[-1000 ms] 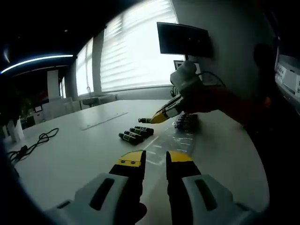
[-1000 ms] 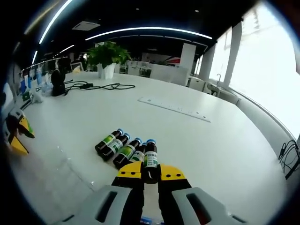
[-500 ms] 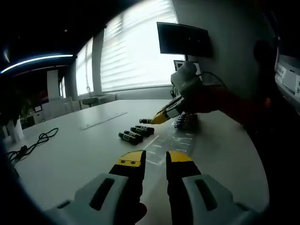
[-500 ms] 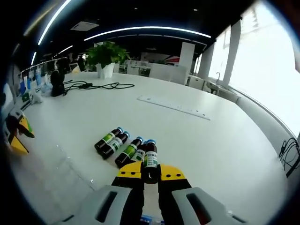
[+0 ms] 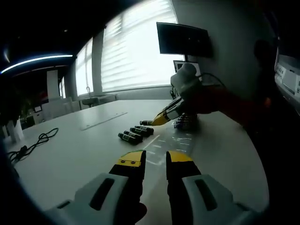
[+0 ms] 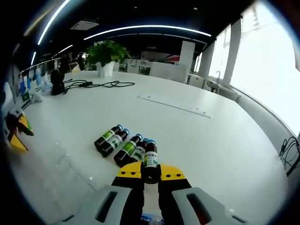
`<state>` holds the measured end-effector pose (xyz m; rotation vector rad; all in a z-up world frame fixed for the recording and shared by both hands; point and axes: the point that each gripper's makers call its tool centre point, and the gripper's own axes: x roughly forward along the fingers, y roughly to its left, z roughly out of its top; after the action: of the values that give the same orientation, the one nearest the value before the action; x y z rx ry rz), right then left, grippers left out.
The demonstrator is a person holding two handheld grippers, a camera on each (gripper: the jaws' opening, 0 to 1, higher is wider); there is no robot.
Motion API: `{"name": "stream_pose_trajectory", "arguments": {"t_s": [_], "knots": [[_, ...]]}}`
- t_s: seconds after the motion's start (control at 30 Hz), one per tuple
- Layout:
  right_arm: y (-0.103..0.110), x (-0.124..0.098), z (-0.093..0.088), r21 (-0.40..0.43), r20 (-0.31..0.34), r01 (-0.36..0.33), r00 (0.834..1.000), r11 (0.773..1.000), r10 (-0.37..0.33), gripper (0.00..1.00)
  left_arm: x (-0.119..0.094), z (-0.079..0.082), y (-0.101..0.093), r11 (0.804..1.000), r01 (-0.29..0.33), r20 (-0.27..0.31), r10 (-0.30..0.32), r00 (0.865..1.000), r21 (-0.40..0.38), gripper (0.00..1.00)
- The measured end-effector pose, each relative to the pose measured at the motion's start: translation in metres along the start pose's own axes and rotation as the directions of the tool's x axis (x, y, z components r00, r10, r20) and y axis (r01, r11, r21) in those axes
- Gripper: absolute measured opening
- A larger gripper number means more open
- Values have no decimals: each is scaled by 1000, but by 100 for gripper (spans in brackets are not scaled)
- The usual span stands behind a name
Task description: Grip medicine bottles put into box
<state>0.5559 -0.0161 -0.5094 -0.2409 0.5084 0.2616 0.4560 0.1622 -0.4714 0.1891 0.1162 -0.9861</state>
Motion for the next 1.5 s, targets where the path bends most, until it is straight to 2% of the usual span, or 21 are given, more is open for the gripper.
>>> {"name": "stream_pose_trajectory", "arguments": {"t_s": [0.3,0.53,0.67,1.07,1.33,1.5], "knots": [[1,-6,2,-1,10,-2,1000,1000,2,7,0,1,0,1000,-2,2,2,1000,-1,12],[12,-38,17,12,78,-11,997,1000,10,7,0,1,0,1000,-1,2,1,1000,0,12],[22,-53,17,13,104,-24,994,1000,22,7,0,1,0,1000,-2,3,2,1000,0,12],[43,-80,-6,98,106,-62,993,993,52,7,0,2,1,1000,-7,5,7,1000,1,12],[50,-87,-17,128,90,-60,995,990,49,7,1,0,-2,1000,2,-3,-2,1000,2,12],[61,-86,-21,86,69,-53,997,995,47,7,2,-1,-1,1000,0,-6,0,1000,2,12]]}}
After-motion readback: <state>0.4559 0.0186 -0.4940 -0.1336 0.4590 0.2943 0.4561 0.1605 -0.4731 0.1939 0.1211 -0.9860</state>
